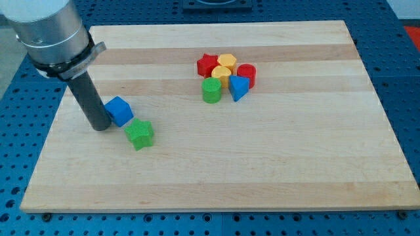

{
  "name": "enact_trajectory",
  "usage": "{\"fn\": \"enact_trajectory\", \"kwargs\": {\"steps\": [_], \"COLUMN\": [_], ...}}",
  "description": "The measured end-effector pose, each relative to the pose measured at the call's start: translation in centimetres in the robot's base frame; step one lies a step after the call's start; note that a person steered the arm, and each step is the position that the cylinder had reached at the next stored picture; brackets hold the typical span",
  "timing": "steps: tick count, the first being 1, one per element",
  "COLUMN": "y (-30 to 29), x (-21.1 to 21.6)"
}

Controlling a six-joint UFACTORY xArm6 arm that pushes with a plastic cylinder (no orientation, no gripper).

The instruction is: Push the blue cube to the left side of green circle

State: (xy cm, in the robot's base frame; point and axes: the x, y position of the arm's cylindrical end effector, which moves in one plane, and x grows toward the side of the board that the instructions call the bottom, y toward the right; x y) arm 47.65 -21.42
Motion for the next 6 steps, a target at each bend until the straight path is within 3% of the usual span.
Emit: {"fn": "enact_trajectory", "kwargs": {"steps": [1, 3, 6], "y": [-1.9, 2.1, -1.4], "x": [-0.3, -3.8, -1.6]}}
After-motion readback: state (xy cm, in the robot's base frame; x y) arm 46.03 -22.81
